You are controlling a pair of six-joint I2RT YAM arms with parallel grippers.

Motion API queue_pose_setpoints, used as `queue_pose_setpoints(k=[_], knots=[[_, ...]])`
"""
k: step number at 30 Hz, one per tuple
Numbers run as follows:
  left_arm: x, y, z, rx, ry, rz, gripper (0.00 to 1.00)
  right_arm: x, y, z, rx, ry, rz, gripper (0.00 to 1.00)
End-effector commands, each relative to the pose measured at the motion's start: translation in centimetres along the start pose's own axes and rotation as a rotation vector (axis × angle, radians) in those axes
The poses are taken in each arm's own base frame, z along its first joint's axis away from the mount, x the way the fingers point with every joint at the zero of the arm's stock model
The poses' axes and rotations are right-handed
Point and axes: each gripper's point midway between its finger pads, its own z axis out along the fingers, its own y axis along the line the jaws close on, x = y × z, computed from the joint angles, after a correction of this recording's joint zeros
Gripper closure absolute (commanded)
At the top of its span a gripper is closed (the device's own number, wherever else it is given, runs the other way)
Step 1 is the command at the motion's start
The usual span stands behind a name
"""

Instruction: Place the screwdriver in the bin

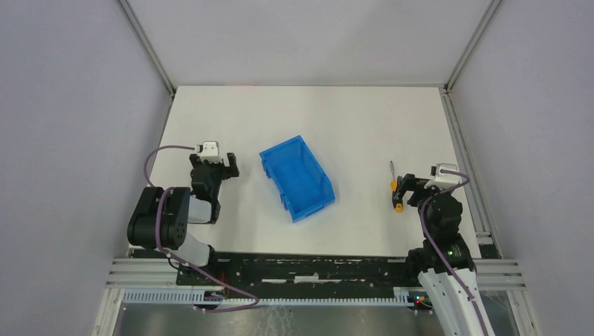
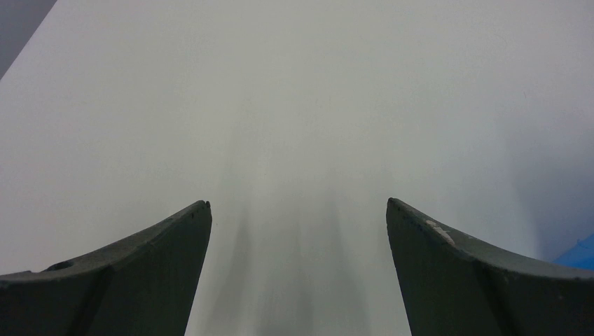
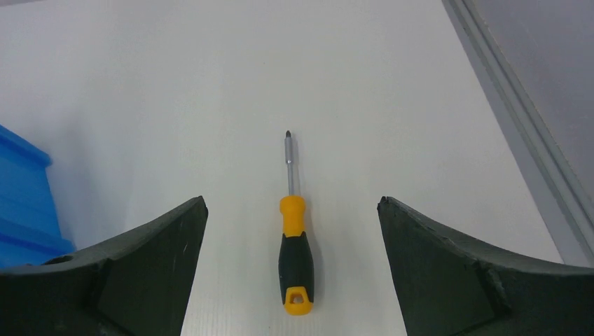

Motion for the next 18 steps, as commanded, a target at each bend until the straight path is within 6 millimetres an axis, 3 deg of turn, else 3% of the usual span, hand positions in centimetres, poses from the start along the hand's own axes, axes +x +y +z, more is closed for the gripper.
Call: queue_pose_setpoints(k=[1, 6, 9, 13, 16, 18], knots=[[-1.4, 0.0, 0.2, -0.002, -0.048, -0.023, 0.00, -8.7, -0.1, -1.2, 0.029, -0.226, 0.013, 0.02], [-1.4, 0.0, 0.2, -0.002, -0.048, -0.024, 0.00, -17.8, 2.7, -2.0, -0.079, -0.261, -0.109, 0.02], [-1.3, 0.0, 0.2, -0.002, -0.047, -0.024, 0.00, -18.7, 2.5, 0.9, 0.003, 0.022, -0.166, 0.02], [-1.3, 0.1, 0.2, -0.003, -0.048, -0.024, 0.00, -13.9, 1.3, 5.4, 0.121, 0.412, -0.257, 0.02], [-1.3, 0.0, 0.2, -0.001, -0.048, -0.023, 0.00, -6.9, 1.5, 7.9, 0.079, 0.583, -0.278, 0.02], [-1.4, 0.0, 0.2, -0.003, -0.049, -0.024, 0.00, -2.0, 2.0, 8.8, 0.029, 0.679, -0.263, 0.07]])
